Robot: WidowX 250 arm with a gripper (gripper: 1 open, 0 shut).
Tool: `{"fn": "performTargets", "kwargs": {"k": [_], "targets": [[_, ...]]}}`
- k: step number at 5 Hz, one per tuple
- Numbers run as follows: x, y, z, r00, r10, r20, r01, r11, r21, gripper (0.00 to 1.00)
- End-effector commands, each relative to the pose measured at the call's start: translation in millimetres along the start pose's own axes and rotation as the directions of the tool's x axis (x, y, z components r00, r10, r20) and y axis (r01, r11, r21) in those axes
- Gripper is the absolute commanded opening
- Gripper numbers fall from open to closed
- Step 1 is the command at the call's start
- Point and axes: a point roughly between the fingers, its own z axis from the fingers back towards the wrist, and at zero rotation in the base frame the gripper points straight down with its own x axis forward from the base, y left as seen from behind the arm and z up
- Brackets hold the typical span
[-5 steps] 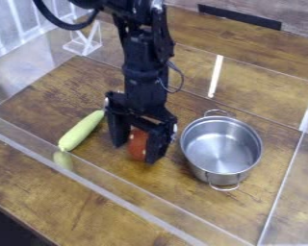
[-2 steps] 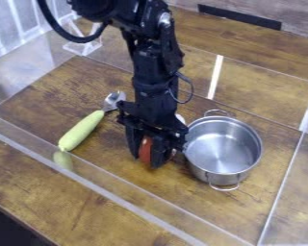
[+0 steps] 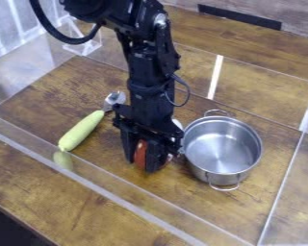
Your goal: Put the mushroom in the silver pot
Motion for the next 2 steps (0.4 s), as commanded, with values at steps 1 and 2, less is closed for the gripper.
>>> {"fn": "performTargets", "kwargs": {"k": [1, 2], "targets": [[2.5, 8.4, 29.7, 0.997, 0.014, 0.076, -0.014, 1.0, 0.004, 0.0], [8.6, 10.5, 28.6, 0.996, -0.01, 0.085, 0.009, 1.0, 0.01, 0.0]]}}
